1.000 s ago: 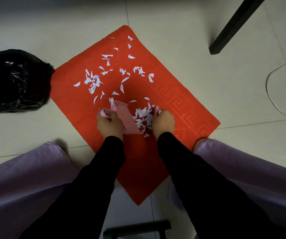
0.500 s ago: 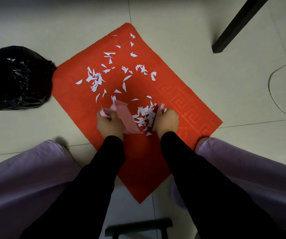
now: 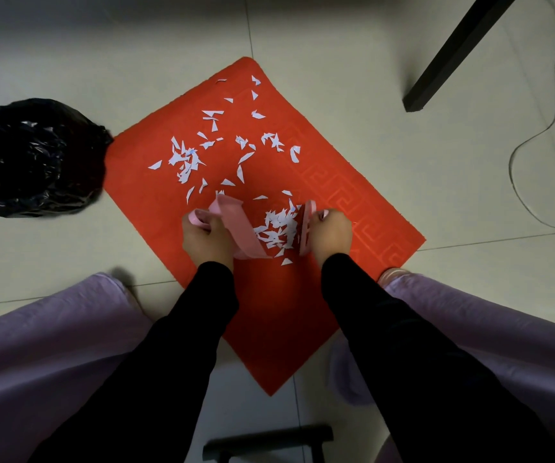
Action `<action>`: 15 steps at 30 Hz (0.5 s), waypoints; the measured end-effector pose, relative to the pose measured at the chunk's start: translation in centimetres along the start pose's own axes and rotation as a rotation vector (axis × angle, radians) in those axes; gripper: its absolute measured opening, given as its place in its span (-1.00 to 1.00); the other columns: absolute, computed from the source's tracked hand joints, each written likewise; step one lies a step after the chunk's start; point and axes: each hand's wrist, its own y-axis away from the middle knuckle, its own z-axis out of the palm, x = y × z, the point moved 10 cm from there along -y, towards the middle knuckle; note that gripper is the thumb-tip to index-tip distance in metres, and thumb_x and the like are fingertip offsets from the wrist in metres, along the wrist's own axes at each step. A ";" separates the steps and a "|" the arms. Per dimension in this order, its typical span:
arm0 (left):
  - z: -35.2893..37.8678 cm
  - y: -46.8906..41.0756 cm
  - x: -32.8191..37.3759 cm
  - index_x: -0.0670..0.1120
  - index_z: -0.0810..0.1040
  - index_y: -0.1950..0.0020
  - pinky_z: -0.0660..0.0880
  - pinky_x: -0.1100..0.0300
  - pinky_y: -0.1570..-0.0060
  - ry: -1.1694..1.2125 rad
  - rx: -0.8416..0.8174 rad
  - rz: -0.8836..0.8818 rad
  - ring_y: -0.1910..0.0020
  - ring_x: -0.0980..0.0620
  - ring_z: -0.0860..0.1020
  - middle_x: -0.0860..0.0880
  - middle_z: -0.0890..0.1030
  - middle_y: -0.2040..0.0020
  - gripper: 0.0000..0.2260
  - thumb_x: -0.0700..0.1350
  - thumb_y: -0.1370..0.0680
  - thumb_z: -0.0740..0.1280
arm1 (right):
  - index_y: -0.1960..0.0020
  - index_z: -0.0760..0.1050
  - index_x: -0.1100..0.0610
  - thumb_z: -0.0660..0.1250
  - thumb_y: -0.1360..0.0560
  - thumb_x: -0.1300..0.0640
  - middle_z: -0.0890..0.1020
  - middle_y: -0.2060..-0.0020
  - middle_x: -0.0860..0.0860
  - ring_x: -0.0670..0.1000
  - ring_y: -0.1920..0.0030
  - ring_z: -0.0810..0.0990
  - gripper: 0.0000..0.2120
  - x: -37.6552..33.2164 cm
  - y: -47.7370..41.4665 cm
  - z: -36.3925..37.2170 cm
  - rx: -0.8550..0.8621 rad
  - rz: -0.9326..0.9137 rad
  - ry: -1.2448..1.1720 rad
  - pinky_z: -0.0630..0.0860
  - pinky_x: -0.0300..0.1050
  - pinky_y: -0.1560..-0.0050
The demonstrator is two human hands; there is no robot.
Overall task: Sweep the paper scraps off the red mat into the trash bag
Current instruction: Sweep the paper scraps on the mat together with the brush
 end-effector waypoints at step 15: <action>-0.3 -0.3 0.2 -0.17 0.46 0.00 0.31 0.58 0.49 -0.029 0.009 0.020 0.39 0.21 0.37 0.09 0.40 0.35 -0.84 -0.13 -0.62 0.12 | 0.09 0.56 0.34 0.33 -0.48 0.31 0.65 0.06 0.23 0.13 0.13 0.63 -0.91 -0.8 0.0 4.8 -0.602 -0.078 0.030 0.59 0.00 -0.06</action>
